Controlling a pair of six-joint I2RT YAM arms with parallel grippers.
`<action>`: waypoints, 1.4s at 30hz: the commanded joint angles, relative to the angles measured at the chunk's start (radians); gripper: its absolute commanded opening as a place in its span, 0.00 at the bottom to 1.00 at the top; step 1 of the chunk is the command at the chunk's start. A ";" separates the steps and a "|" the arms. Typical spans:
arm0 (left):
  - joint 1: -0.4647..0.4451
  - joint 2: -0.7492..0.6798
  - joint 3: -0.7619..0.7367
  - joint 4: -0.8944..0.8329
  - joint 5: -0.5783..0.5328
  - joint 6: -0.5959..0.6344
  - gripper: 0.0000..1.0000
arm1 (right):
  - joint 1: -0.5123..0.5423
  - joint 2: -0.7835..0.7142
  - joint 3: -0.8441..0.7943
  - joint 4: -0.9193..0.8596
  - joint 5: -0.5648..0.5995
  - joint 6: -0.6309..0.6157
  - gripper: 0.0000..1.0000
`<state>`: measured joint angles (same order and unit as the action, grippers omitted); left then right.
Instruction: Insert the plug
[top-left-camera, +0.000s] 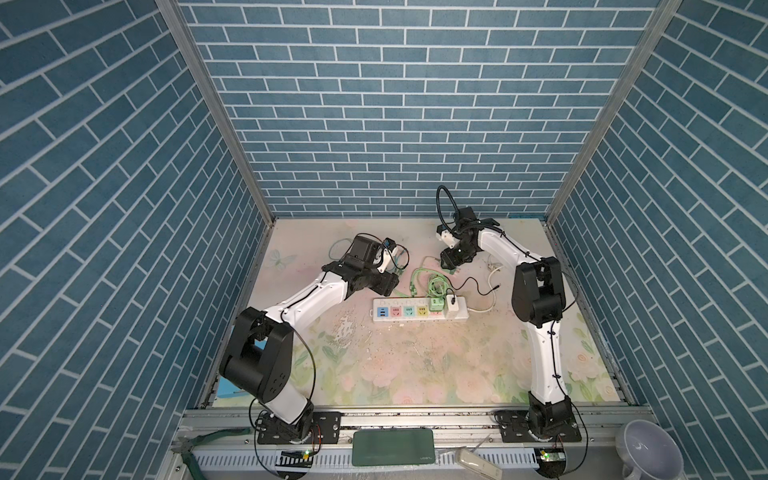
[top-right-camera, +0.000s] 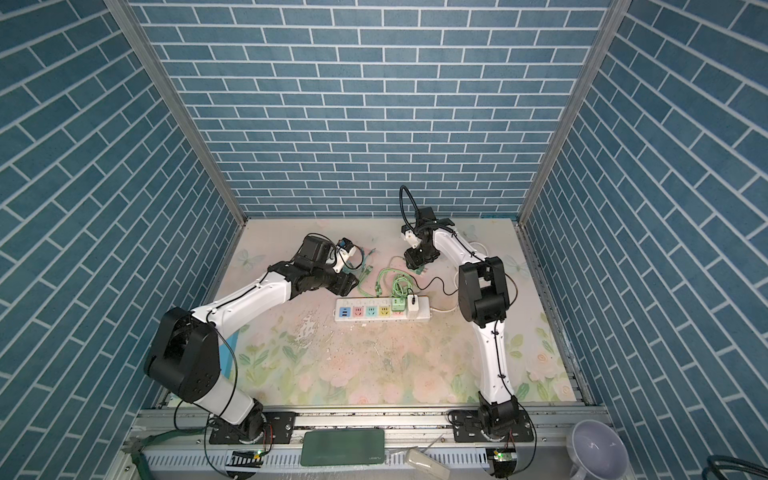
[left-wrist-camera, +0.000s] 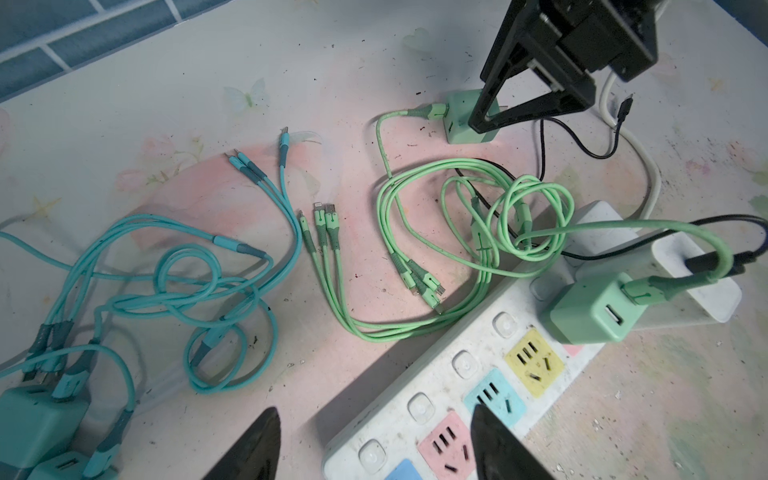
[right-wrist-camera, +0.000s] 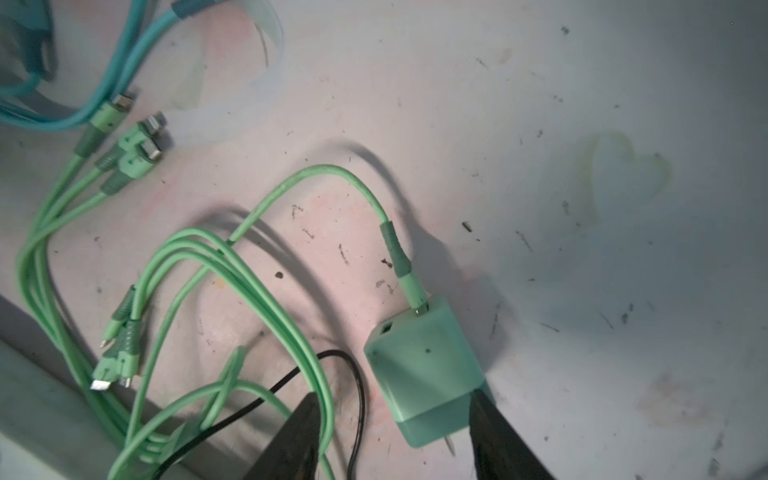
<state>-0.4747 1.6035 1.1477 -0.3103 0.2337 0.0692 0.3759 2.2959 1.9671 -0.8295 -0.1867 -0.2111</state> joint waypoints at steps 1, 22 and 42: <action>-0.004 0.014 0.017 -0.014 0.009 -0.004 0.73 | -0.001 0.032 0.047 -0.046 0.014 -0.070 0.59; -0.004 0.018 0.025 -0.016 0.003 0.003 0.73 | 0.003 0.066 0.026 -0.048 0.093 -0.115 0.58; -0.004 0.041 0.055 -0.018 0.023 0.006 0.73 | 0.007 0.099 0.058 -0.036 0.117 -0.106 0.34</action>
<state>-0.4747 1.6321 1.1797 -0.3237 0.2466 0.0681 0.3786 2.3585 1.9888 -0.8455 -0.0948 -0.2867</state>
